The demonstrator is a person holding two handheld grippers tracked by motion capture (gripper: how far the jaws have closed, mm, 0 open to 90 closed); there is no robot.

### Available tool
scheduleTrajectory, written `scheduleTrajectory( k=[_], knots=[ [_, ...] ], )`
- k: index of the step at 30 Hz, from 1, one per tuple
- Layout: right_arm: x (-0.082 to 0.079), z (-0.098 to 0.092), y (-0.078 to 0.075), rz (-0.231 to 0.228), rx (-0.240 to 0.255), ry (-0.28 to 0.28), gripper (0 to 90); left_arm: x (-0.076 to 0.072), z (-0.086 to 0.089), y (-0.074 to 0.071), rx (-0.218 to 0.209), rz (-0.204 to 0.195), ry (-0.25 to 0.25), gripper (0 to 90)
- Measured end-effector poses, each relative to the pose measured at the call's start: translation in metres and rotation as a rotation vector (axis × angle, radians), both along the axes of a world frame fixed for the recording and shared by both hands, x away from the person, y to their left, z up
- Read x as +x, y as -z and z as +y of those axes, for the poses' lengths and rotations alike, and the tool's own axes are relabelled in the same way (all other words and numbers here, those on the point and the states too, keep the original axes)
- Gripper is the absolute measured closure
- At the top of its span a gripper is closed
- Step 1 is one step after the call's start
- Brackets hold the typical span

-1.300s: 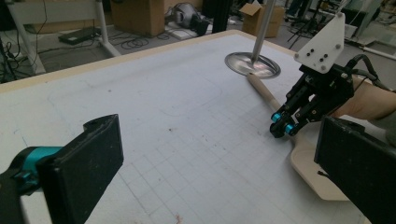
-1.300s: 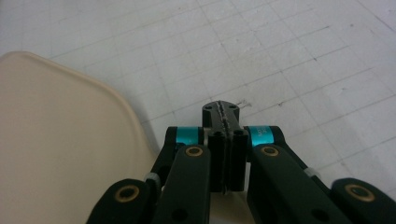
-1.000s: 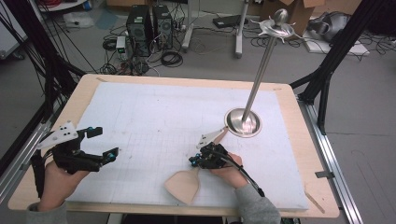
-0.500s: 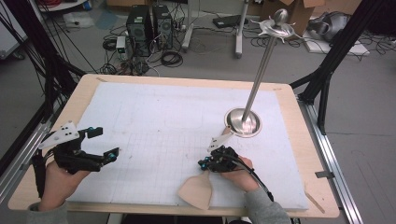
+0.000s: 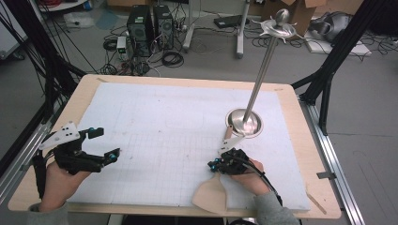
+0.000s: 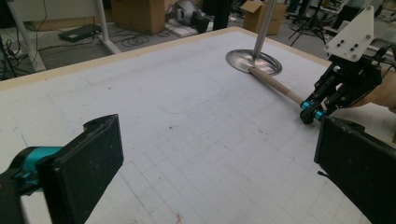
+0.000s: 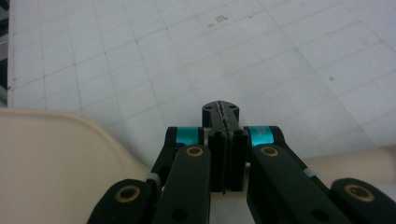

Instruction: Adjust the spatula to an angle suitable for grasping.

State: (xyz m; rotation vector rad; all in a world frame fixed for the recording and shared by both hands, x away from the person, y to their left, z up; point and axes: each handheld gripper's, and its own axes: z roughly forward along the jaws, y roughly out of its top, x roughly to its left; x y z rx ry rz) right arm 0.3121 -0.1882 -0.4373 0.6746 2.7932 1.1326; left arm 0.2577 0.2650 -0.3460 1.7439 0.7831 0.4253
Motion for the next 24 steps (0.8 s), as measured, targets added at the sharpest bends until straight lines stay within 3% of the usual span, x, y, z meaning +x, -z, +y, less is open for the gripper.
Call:
scheduleTrajectory(
  k=[9, 24],
  knots=[
    [-0.004, -0.020, -0.003, -0.025, -0.012, 0.024, 90.0, 0.002, -0.003, 0.002, 0.003, 0.009, 0.005, 1.7],
    [-0.007, -0.033, -0.003, -0.021, -0.016, 0.035, 90.0, 0.002, -0.002, 0.002, 0.004, 0.008, 0.006, 1.7]
  ],
)
